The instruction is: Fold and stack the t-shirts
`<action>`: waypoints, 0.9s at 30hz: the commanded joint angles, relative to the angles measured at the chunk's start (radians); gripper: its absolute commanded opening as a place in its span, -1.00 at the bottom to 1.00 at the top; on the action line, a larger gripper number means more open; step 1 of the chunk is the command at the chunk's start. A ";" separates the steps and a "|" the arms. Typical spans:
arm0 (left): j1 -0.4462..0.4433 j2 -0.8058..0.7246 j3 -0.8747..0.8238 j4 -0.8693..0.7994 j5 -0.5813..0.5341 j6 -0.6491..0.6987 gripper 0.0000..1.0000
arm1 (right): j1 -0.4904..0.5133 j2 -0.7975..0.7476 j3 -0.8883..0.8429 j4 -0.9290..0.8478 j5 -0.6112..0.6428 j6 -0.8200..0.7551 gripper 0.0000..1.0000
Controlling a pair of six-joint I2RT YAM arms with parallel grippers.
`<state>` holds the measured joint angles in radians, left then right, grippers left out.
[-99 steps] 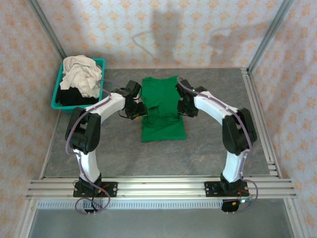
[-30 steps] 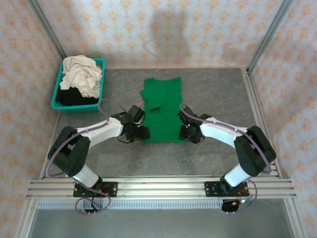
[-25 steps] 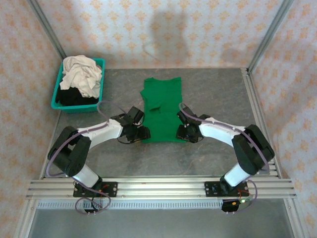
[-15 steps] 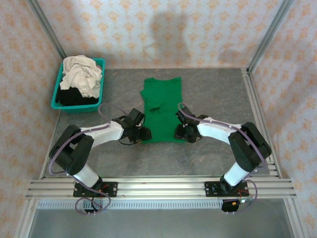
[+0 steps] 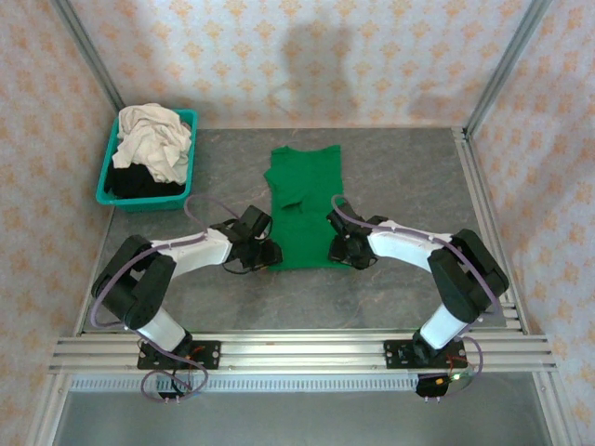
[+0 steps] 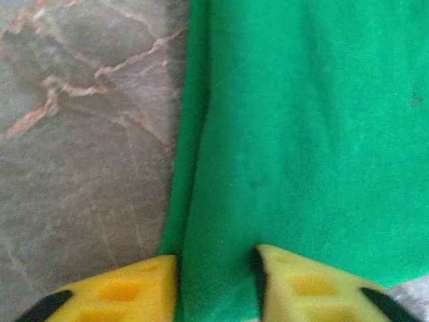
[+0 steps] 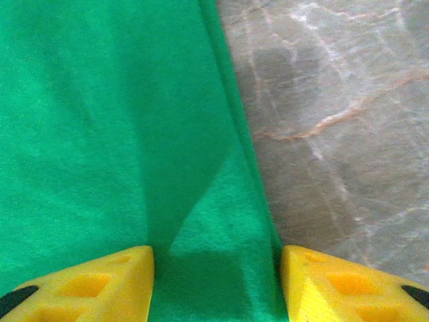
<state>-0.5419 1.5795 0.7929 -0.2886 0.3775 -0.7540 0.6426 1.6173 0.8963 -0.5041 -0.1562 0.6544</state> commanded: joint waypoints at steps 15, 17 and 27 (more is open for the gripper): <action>-0.046 0.009 -0.051 0.030 0.021 -0.031 -0.34 | 0.014 0.023 -0.059 0.090 -0.097 0.057 -0.24; -0.046 -0.006 -0.065 0.022 0.021 -0.030 -0.54 | 0.014 0.016 -0.053 0.084 -0.100 0.055 -0.36; -0.048 -0.097 -0.083 0.058 0.053 -0.057 -0.31 | 0.016 -0.044 -0.049 0.035 -0.065 0.047 -0.87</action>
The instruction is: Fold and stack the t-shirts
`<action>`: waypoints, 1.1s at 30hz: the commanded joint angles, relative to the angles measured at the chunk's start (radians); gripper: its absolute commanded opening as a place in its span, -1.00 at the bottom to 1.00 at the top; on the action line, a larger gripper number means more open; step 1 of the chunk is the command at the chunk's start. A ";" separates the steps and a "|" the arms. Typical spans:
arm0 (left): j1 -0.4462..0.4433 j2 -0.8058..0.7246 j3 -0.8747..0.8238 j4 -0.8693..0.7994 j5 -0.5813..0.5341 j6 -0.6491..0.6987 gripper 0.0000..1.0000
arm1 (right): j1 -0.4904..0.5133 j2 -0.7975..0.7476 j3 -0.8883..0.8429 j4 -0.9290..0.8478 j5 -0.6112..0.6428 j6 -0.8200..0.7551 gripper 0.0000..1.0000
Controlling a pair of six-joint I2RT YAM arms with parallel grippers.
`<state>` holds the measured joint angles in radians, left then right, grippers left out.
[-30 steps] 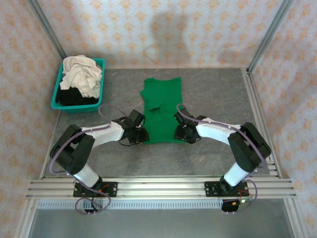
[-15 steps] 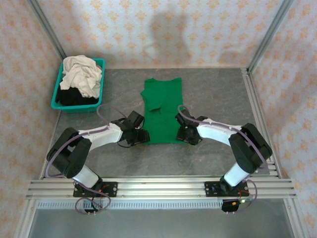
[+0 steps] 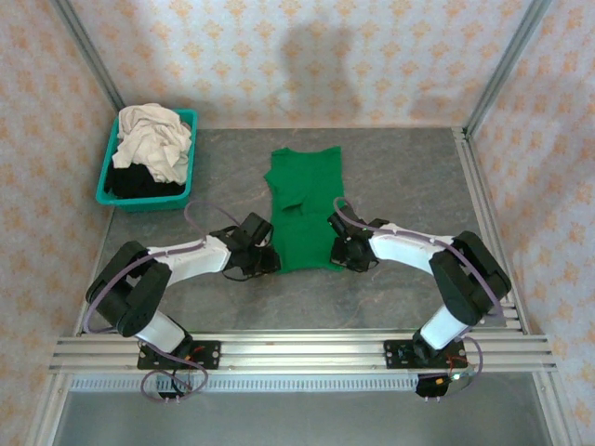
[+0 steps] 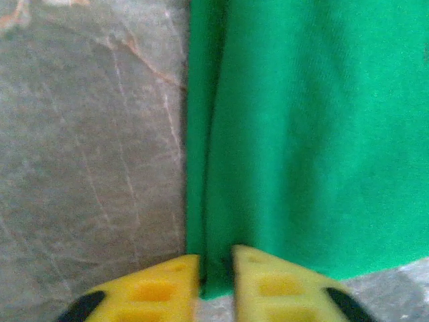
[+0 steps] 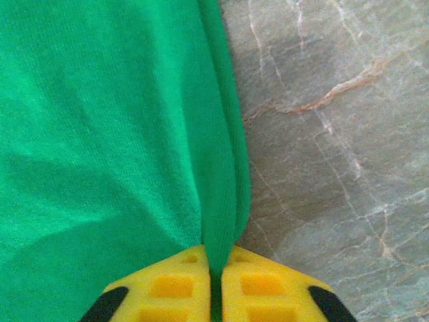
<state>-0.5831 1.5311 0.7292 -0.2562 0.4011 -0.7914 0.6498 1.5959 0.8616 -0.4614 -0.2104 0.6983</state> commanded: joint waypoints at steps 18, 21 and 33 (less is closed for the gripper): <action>-0.020 0.004 -0.043 0.064 -0.019 -0.031 -0.43 | 0.008 -0.064 -0.026 -0.026 0.007 0.001 -1.00; -0.020 0.014 -0.030 0.086 -0.031 -0.031 -0.75 | 0.008 -0.084 -0.037 0.001 -0.007 -0.015 -1.00; -0.020 -0.232 0.012 -0.145 -0.108 0.009 -1.00 | 0.010 -0.255 -0.076 -0.047 0.000 -0.036 -1.00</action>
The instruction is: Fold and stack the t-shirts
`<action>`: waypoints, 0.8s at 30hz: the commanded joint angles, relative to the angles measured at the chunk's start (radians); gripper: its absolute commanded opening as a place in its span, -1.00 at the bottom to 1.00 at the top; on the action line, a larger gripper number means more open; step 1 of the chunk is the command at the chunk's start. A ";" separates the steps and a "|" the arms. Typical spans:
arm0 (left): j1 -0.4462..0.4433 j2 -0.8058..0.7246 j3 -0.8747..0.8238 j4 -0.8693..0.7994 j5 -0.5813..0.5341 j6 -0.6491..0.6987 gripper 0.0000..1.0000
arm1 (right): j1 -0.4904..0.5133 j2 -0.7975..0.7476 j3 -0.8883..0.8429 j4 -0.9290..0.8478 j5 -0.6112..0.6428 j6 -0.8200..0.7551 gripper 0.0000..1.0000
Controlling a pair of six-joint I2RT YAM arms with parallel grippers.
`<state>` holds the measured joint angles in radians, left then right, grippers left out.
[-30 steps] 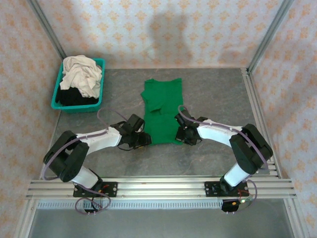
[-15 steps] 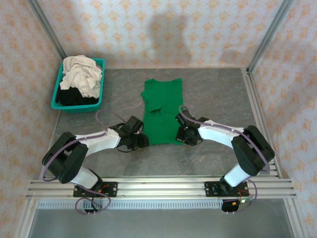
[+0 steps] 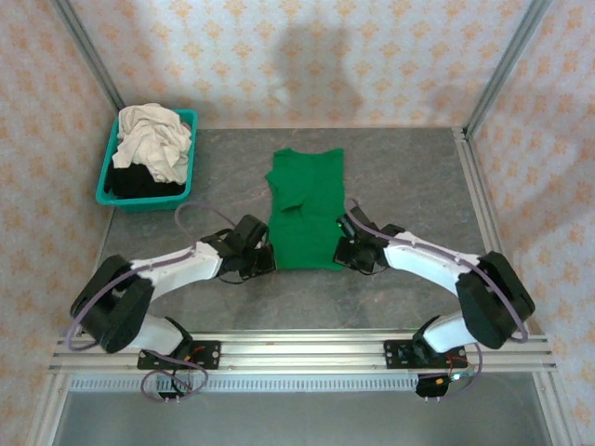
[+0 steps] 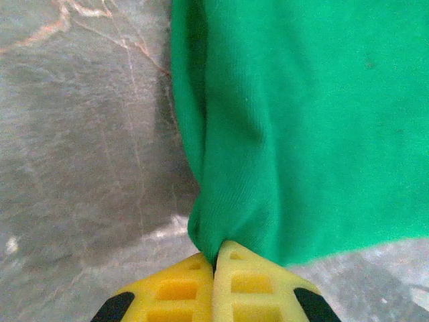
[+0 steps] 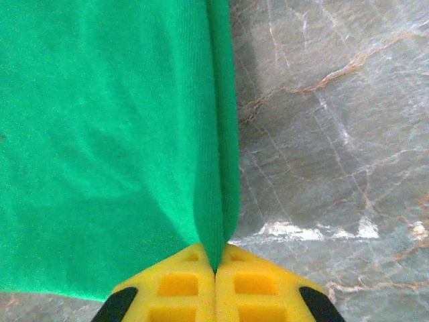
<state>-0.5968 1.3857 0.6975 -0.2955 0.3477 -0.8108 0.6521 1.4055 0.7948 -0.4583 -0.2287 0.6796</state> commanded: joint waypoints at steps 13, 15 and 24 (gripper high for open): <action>-0.006 -0.327 0.069 -0.214 -0.057 0.000 -1.00 | 0.007 -0.216 0.085 -0.224 0.033 -0.021 -1.00; -0.006 -0.335 0.099 -0.223 -0.060 0.012 -1.00 | 0.008 -0.217 0.115 -0.244 0.047 -0.006 -1.00; 0.063 -0.152 0.342 -0.253 -0.099 0.116 -1.00 | -0.042 -0.073 0.399 -0.344 0.158 -0.046 -1.00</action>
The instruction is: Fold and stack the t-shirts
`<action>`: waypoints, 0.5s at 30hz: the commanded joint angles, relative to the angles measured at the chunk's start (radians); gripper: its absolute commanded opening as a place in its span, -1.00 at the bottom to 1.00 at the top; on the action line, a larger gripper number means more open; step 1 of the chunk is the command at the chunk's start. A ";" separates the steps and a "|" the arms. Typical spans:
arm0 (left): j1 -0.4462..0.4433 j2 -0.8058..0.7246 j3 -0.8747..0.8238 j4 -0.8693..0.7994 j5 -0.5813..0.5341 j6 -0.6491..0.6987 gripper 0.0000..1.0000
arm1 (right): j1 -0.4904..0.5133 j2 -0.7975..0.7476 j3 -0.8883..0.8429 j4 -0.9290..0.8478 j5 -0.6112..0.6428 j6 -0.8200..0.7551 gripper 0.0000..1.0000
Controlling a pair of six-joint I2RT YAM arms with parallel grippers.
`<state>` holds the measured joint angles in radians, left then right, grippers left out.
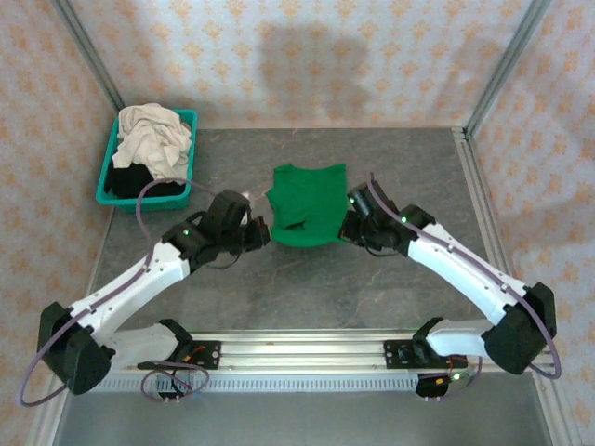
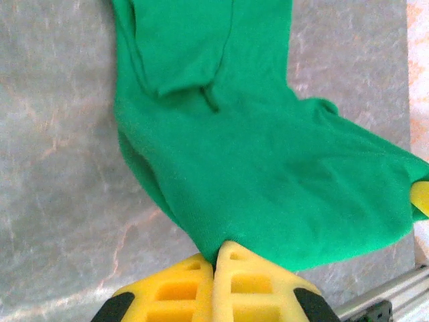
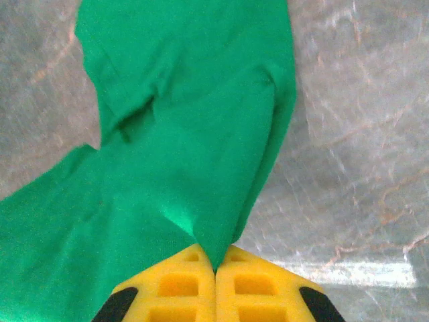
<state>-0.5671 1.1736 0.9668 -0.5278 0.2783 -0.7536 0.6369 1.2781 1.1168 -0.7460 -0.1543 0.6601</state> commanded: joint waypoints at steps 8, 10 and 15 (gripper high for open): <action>0.168 0.367 0.374 -0.060 0.034 0.158 -1.00 | -0.178 0.333 0.346 -0.030 0.028 -0.120 -1.00; 0.195 0.453 0.450 -0.078 0.049 0.174 -1.00 | -0.203 0.419 0.428 -0.036 0.000 -0.140 -1.00; 0.245 0.657 0.632 -0.128 0.086 0.207 -1.00 | -0.247 0.609 0.619 -0.084 -0.050 -0.175 -1.00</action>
<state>-0.3439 1.7657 1.5185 -0.5838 0.3401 -0.5983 0.4080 1.8336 1.6627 -0.7860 -0.1741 0.5270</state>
